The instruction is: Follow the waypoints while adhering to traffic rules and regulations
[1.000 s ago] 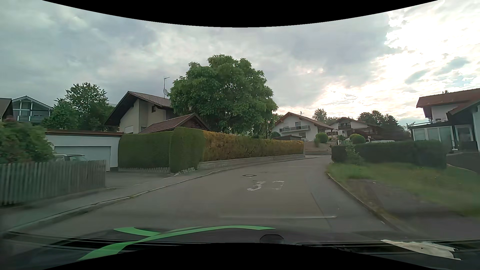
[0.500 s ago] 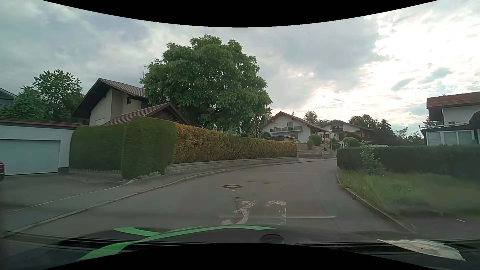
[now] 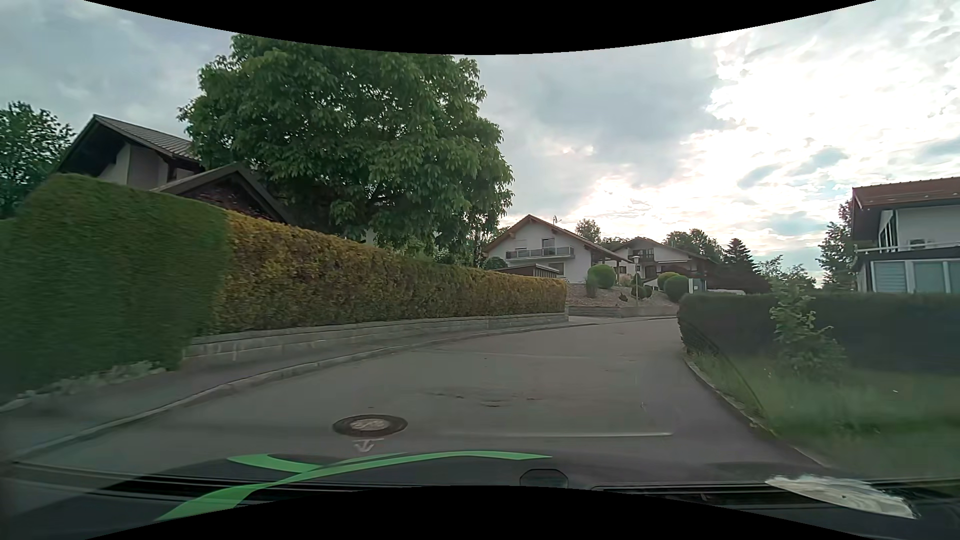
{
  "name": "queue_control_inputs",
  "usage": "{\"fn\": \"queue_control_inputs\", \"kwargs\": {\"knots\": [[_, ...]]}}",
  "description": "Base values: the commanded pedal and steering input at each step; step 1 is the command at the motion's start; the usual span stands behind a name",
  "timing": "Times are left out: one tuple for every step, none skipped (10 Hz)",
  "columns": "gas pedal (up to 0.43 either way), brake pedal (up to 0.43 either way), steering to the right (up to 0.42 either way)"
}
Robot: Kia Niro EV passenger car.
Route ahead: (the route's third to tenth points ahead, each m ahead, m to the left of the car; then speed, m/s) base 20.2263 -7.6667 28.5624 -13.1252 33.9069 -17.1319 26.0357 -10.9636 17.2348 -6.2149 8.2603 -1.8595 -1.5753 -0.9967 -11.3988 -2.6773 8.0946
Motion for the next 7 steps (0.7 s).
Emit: {"fn": "queue_control_inputs", "kwargs": {"knots": [[0.228,0.0,0.109],[0.22,0.0,0.111],[0.169,0.0,0.113],[0.13,0.0,0.115],[0.138,0.0,0.113],[0.138,0.0,0.114],[0.13,0.0,0.114]]}}
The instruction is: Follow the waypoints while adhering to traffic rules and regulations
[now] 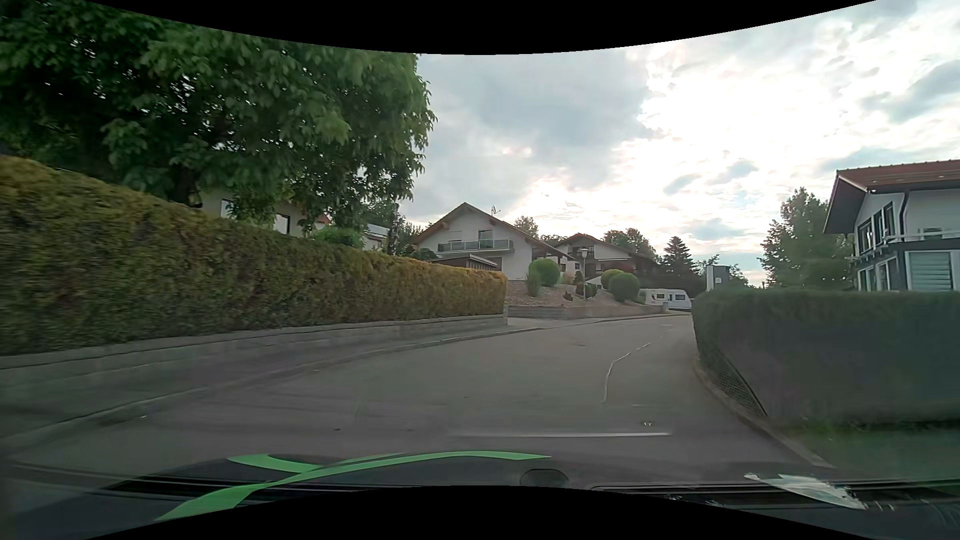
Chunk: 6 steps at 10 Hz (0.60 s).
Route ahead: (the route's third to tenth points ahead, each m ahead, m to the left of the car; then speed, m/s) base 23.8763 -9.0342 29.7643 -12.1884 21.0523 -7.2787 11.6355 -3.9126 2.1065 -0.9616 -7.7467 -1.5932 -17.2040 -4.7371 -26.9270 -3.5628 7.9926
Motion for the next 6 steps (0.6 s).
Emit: {"fn": "queue_control_inputs", "kwargs": {"knots": [[0.138,0.0,0.114],[0.13,0.0,0.117],[0.13,0.0,0.12],[0.079,0.0,0.121],[0.059,0.0,0.126],[0.047,0.0,0.13]]}}
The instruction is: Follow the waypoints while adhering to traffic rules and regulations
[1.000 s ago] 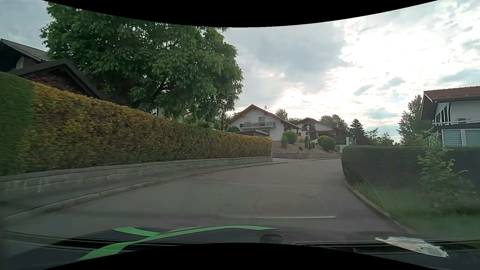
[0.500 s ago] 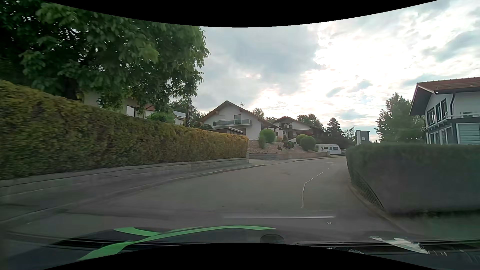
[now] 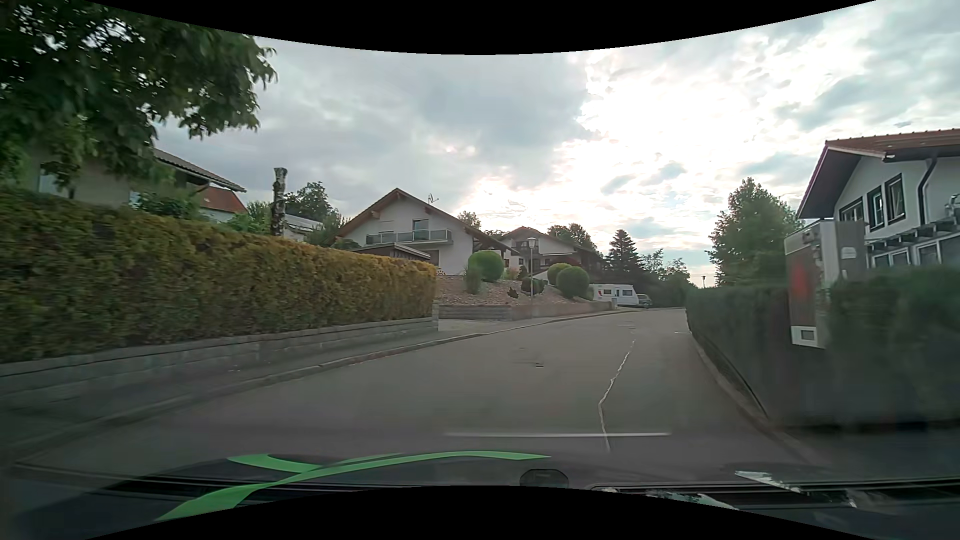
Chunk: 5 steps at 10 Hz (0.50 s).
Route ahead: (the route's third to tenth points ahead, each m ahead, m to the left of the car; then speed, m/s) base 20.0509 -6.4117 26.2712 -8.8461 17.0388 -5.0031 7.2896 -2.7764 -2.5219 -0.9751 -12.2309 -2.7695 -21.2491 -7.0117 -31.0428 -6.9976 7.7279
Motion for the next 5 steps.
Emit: {"fn": "queue_control_inputs", "kwargs": {"knots": [[0.059,0.0,0.134],[0.087,0.0,0.133],[0.098,0.0,0.133],[0.098,0.0,0.132],[0.098,0.0,0.126]]}}
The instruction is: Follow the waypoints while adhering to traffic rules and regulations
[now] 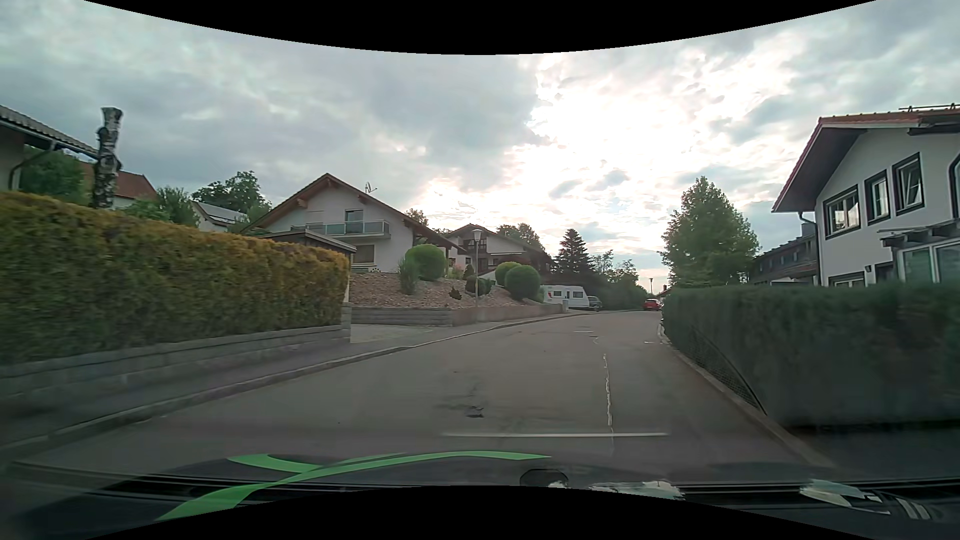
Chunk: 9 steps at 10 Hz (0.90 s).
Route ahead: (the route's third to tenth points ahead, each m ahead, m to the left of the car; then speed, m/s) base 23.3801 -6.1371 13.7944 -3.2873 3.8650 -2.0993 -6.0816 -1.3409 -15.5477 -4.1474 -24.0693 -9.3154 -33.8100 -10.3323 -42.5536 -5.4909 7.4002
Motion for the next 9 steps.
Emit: {"fn": "queue_control_inputs", "kwargs": {"knots": [[0.098,0.0,0.122],[0.118,0.0,0.121],[0.118,0.0,0.114],[0.118,0.0,0.106],[0.118,0.0,0.101],[0.059,0.0,0.096],[0.059,0.0,0.086],[0.067,0.0,0.075],[0.059,0.0,0.072]]}}
